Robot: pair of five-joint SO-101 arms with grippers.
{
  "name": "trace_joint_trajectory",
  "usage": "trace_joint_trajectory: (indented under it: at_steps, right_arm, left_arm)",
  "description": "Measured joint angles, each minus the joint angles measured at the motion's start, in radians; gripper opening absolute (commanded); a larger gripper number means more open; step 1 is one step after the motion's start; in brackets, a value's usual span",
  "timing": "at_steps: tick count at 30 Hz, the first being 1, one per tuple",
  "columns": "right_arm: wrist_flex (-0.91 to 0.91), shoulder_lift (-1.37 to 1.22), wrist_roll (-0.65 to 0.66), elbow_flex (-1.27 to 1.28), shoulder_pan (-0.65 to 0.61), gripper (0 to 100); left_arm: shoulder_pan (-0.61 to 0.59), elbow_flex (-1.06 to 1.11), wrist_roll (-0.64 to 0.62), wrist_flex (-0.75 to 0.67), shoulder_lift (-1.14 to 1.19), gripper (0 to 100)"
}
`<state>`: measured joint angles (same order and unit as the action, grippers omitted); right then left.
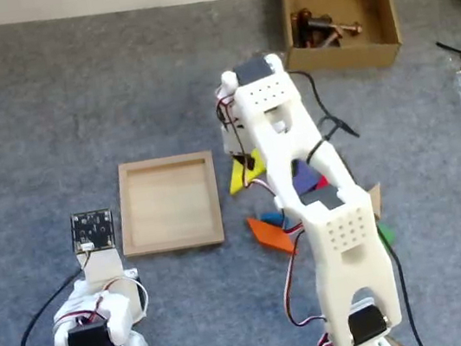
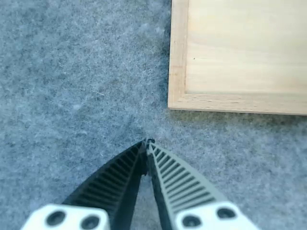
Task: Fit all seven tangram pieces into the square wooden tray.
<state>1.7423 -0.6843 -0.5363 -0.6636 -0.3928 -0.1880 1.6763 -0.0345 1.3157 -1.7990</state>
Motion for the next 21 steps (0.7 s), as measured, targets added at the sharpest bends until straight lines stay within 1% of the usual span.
trace_joint_trajectory:
  at_steps: [7, 13, 21]
  right_arm:
    - [0.0, 0.0, -0.009, 0.0, -0.043, 40.5]
    - [-0.002, 0.0, -0.181, 0.0, -0.051, 40.5]
    - [-0.003, 0.0, -0.204, 0.0, -0.083, 40.5]
  left_arm:
    - [0.0, 0.0, 0.0, 0.0, 0.0, 0]
    - [0.0, 0.0, 0.0, 0.0, 0.0, 0]
    - [0.0, 0.0, 0.0, 0.0, 0.0, 0]
